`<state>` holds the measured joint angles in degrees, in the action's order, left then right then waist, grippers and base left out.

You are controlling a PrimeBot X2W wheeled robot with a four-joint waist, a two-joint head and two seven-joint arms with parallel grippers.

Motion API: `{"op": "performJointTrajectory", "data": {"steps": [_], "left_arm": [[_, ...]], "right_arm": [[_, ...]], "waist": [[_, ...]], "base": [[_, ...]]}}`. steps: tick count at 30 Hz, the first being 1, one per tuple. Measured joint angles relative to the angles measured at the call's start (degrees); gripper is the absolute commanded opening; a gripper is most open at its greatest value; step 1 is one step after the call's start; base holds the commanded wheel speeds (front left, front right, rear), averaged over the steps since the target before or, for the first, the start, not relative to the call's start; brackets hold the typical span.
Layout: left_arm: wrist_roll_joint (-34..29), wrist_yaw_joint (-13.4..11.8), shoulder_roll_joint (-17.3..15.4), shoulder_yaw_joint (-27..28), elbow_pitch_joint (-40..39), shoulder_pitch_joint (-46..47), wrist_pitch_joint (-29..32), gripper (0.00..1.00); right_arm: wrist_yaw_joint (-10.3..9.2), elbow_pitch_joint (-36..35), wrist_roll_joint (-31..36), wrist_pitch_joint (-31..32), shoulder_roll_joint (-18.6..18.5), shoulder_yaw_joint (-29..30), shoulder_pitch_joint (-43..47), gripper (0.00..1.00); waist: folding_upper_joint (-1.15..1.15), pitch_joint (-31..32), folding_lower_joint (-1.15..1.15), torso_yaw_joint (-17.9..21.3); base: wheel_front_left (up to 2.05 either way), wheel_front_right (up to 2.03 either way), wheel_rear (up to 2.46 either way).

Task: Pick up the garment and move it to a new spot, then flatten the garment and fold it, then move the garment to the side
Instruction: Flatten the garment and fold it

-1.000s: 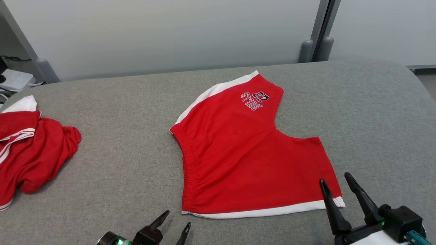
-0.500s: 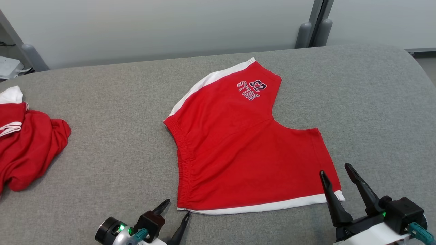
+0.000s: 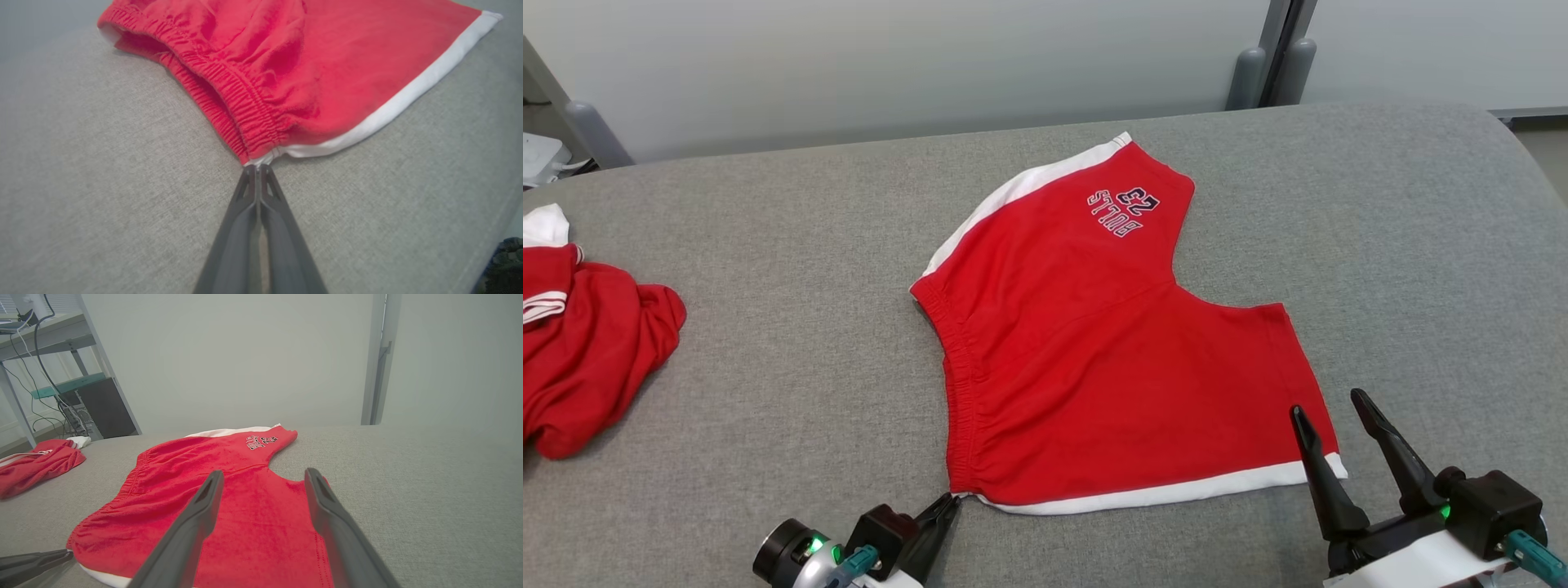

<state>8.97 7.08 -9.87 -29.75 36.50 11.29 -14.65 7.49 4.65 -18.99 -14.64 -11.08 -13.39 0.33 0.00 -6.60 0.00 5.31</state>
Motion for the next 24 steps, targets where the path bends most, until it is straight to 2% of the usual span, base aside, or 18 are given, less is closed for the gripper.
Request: {"op": "performJointTrajectory", "data": {"steps": [7,12,18,24], "left_arm": [[0.23,0.0,-0.29,-1.14,0.0,0.59,0.0,0.0],[0.32,0.0,-0.66,-0.29,-0.73,0.59,0.0,0.0],[0.29,0.0,-1.45,1.7,-3.23,-1.62,0.0,0.0],[0.12,0.0,-2.21,2.71,-4.91,-2.81,0.0,0.0]], "right_arm": [[0.01,1.25,-0.23,0.0,-0.01,1.24,-0.05,1.0],[0.0,7.26,-2.22,0.0,0.9,3.33,0.02,1.0],[0.0,18.08,-4.6,0.0,2.33,5.06,-0.24,1.0],[0.0,24.04,-5.93,0.0,3.11,4.04,-2.63,1.0]], "waist": [[0.0,-0.3,0.0,-0.37],[0.0,-0.33,0.0,-0.83],[0.0,-0.35,0.0,-1.62],[0.0,-0.47,0.0,-2.52]], "base": [[0.0,0.0,0.0],[0.0,0.0,0.0],[0.0,0.0,0.0],[0.0,0.0,0.0]]}}
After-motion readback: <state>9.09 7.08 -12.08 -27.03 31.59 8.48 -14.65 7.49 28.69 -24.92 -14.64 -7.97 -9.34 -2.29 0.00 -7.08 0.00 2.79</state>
